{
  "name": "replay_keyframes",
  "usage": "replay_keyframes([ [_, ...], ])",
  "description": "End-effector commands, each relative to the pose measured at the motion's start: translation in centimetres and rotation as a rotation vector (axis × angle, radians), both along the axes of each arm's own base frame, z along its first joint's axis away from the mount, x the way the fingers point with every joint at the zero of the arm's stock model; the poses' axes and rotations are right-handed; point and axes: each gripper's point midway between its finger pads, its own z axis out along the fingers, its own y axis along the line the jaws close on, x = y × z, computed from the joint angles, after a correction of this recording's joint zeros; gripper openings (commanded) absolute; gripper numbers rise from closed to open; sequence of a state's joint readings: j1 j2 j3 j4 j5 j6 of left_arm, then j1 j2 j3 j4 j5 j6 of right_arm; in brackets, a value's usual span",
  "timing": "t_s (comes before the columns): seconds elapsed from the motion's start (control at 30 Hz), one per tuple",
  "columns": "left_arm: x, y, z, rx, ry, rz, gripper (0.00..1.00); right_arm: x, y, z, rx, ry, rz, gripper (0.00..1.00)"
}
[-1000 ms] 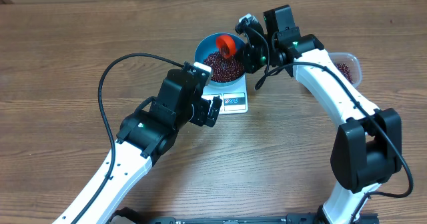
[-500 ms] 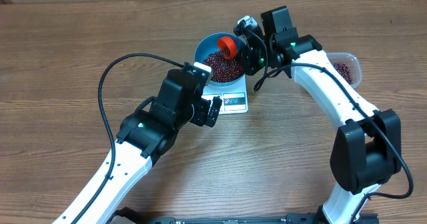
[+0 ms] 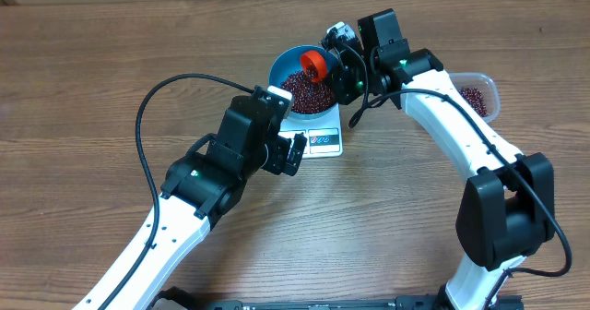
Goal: Scoop item into bowl and weigh 150g on scale
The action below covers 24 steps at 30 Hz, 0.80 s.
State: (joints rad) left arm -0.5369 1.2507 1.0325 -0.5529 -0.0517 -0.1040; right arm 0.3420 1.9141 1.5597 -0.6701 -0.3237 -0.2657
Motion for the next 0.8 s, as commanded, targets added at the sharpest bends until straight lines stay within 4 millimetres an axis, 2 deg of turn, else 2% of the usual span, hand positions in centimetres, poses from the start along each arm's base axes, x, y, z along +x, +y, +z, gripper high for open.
replay_keyframes([
  [0.0,0.0,-0.2,-0.1,0.001,0.002,-0.016,0.99,0.3,0.3,3.0,0.018,-0.067,-0.002,0.04],
  [0.6,0.0,-0.2,-0.1,0.001,0.002,-0.016,1.0,0.2,0.3,2.9,0.021,-0.061,0.0,0.04],
  [0.77,0.0,-0.2,-0.1,0.001,0.002,-0.016,1.0,-1.2,1.5,3.4,0.159,0.051,0.004,0.04],
])
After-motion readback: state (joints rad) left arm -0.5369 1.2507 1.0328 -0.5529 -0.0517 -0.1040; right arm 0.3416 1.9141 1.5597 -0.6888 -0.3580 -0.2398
